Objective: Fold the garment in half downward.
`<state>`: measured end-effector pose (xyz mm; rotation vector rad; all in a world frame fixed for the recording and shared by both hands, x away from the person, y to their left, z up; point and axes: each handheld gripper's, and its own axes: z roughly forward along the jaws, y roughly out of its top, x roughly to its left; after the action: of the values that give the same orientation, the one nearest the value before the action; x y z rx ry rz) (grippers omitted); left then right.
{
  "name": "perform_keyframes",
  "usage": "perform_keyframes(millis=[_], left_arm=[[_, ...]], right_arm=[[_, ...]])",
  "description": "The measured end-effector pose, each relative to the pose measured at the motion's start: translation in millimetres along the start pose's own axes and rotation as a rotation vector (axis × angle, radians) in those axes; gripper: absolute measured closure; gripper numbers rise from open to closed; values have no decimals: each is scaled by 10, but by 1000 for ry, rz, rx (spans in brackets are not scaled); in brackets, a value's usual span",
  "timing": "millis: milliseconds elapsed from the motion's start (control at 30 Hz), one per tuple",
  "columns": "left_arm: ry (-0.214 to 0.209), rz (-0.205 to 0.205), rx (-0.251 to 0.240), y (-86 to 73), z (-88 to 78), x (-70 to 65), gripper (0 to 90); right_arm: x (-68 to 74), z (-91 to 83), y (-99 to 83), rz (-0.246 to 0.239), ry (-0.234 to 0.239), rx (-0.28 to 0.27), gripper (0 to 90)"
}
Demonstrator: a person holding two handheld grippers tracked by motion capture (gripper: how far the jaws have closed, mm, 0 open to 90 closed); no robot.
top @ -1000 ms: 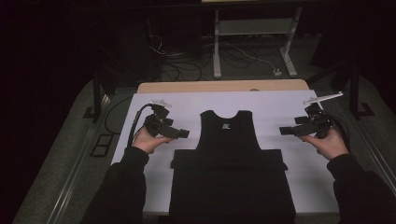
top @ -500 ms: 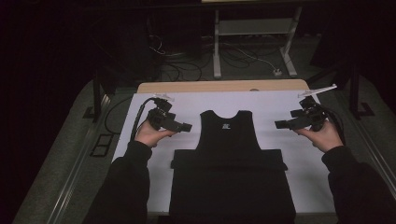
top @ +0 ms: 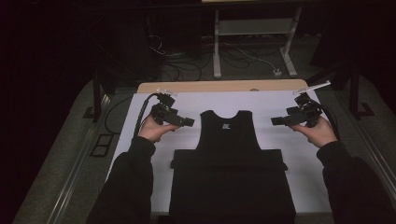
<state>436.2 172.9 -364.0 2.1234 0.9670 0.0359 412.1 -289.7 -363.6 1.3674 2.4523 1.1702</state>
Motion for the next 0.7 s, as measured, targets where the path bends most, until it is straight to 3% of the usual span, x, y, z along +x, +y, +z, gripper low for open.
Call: perform_keyframes(millis=[467, 700], left_arm=[[5, -27, -6, -21, 118, 102, 0], [-21, -45, -13, -25, 241, 116, 0]], right_arm=[[-132, 152, 6, 35, 3, -14, 0], [-144, 261, -1, 42, 21, -12, 0]])
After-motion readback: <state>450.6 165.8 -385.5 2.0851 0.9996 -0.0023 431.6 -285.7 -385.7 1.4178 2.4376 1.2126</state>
